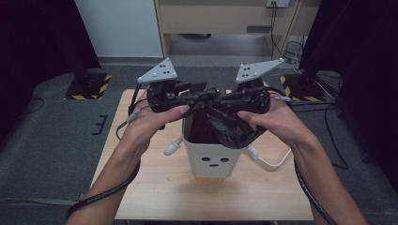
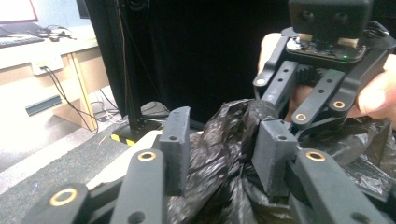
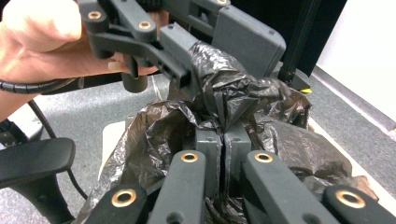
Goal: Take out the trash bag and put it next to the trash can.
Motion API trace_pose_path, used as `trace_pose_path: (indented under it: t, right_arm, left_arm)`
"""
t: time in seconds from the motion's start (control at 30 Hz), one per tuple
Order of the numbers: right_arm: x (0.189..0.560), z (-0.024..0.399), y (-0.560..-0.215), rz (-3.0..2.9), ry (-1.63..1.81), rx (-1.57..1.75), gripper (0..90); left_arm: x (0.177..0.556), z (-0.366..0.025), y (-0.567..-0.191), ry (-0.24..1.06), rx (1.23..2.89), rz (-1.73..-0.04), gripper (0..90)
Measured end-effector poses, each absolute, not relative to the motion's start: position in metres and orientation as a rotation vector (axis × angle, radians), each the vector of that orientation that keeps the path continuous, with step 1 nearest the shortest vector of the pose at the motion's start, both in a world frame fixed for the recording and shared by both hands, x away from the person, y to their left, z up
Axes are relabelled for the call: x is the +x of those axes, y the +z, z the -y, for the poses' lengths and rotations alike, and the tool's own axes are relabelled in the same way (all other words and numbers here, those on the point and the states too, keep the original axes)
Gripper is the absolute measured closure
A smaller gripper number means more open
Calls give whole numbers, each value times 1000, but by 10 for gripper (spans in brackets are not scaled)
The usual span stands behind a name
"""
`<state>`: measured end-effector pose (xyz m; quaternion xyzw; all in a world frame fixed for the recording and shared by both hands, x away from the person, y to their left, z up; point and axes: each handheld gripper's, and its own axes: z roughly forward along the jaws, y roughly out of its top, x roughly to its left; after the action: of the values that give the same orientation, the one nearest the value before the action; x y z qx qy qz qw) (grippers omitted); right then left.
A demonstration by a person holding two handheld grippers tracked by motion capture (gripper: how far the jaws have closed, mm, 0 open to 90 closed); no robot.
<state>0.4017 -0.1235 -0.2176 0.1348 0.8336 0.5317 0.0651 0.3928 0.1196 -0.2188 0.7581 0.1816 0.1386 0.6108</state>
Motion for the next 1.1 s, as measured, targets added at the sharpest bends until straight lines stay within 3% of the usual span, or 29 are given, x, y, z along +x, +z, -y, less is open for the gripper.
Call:
trace_pose_path:
  t: [0.6,0.83,0.93,1.1]
  right_arm:
    - [402,142,-212,-2466,1634,431,891]
    - [404,143,-206,-2402,1645,489,892]
    - [404,140,-205,-2396,1644,489,893]
    - [402,134,-199,-2381,1671,480,893]
  left_arm:
    - [395,-137,-224,323,1728,-472,379]
    - [394,-127,-231,273,1742,-477,221]
    - [395,-119,-233,250,1739,-469,191]
    - [400,-113,-237,233,1736,-461,216]
